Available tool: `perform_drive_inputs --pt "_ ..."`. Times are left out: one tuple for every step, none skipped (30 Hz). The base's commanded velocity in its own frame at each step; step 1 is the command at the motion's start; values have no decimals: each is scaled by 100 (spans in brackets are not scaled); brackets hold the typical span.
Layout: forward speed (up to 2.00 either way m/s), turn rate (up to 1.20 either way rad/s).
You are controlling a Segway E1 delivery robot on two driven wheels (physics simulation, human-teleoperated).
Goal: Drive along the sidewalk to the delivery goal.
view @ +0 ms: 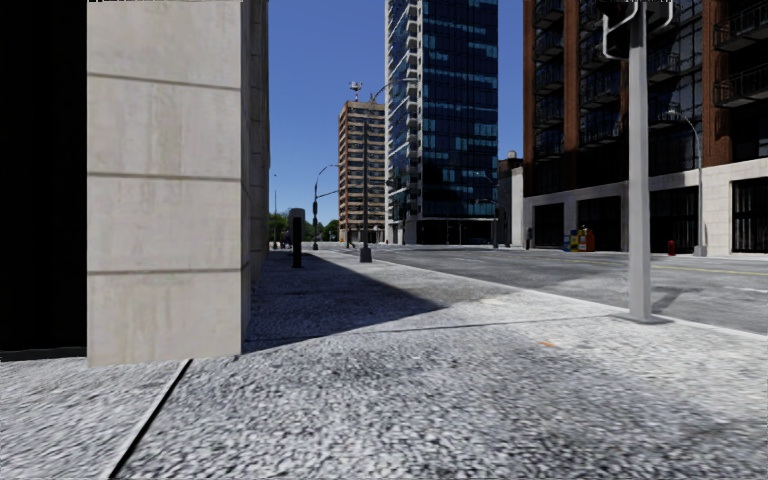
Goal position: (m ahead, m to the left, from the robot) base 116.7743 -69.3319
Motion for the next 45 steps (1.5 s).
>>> perform_drive_inputs --pt "200 0" --pt "200 0" --pt "200 0" --pt "200 0" --pt "200 0" --pt "200 0" --pt "200 0" --pt "200 0" --pt "200 0" --pt "200 0" --pt "200 0" --pt "200 0" --pt "200 0" --pt "200 0" --pt "200 0" --pt "200 0" --pt "200 0" --pt "200 0" --pt "200 0" --pt "200 0" --pt "200 0" --pt "200 0" --pt "200 0" --pt "200 0" --pt "200 0" --pt "200 0" --pt "200 0" --pt "200 0" --pt "200 0" --pt "200 0" --pt "200 0" --pt "200 0" --pt "200 0" --pt "200 0" --pt "200 0" --pt "200 8" --pt "200 12" --pt "200 12" --pt "200 14" --pt "200 15" --pt "200 16" --pt "200 16" --pt "200 17" --pt "200 18" --pt "200 18"
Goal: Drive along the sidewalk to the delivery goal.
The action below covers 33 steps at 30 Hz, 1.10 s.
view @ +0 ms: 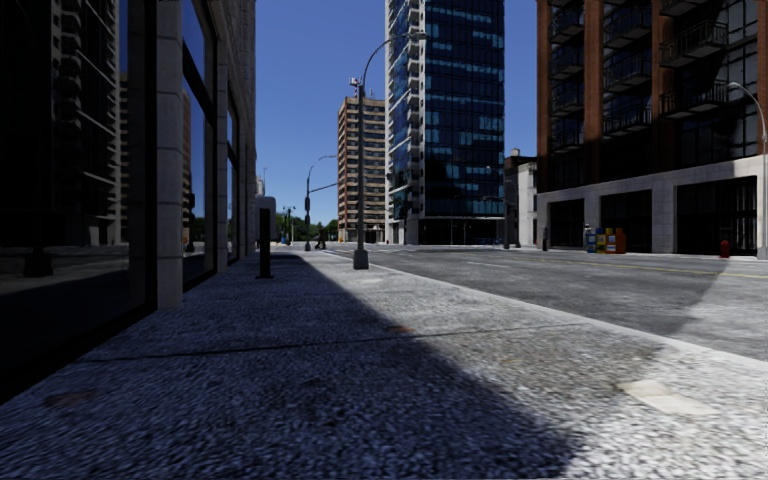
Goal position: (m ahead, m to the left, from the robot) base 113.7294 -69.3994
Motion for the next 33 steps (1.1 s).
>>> perform_drive_inputs --pt "200 18" --pt "200 18" --pt "200 18" --pt "200 14" --pt "200 14" --pt "200 11" --pt "200 8" --pt "200 7" --pt "200 7" --pt "200 7" --pt "200 1" --pt "200 0" --pt "200 0" --pt "200 0" --pt "200 9" --pt "200 17" --pt "200 17" --pt "200 19" --pt "200 20" --pt "200 20" --pt "200 20" --pt "200 20" --pt "200 20" --pt "200 20" --pt "200 20" --pt "200 20" --pt "200 20" --pt "200 20" --pt "200 20" --pt "200 20" --pt "200 20" --pt "200 20" --pt "200 20"
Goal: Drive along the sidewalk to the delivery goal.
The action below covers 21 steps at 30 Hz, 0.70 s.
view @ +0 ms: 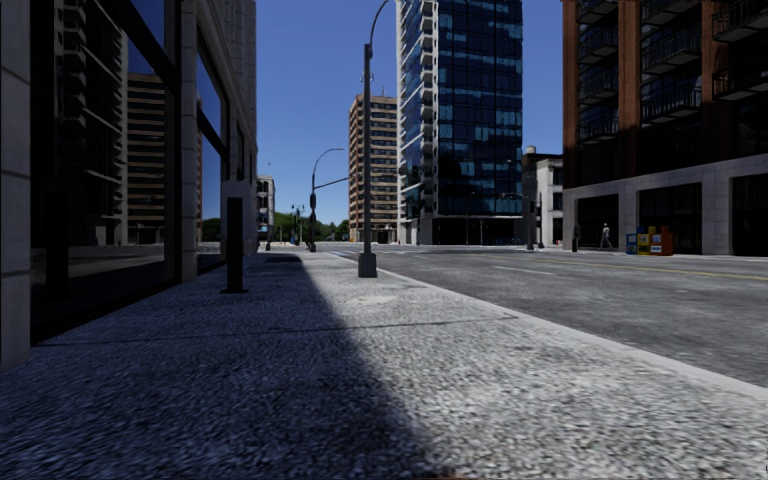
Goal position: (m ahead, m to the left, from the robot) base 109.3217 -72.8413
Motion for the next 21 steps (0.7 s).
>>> perform_drive_inputs --pt "200 20" --pt "200 20" --pt "200 20" --pt "200 20" --pt "200 20" --pt "200 20" --pt "200 20" --pt "200 20" --pt "200 20" --pt "200 20" --pt "200 20" --pt "200 20" --pt "200 20" --pt "200 20" --pt "200 20" --pt "200 20" --pt "200 20" --pt "200 20" --pt "200 20" --pt "200 20" --pt "200 20"
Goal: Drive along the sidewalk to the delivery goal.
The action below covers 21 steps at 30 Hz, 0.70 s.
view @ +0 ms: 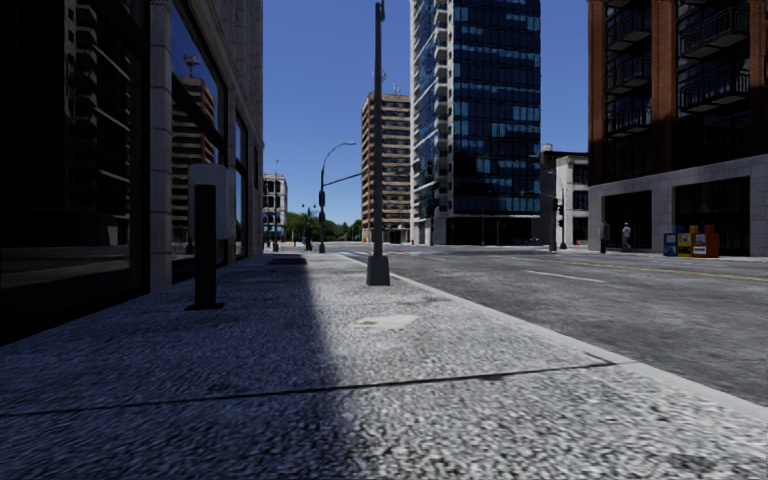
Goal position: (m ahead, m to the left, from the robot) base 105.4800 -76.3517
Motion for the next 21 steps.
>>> perform_drive_inputs --pt "200 20" --pt "200 20" --pt "200 20" --pt "200 20" --pt "200 20" --pt "200 20" --pt "200 24" --pt "200 24" --pt "200 26" --pt "200 27" --pt "200 29" --pt "200 29" --pt "200 31" --pt "200 35" --pt "200 36" --pt "200 36" --pt "200 37" --pt "200 37" --pt "200 37" --pt "200 37" --pt "200 37"
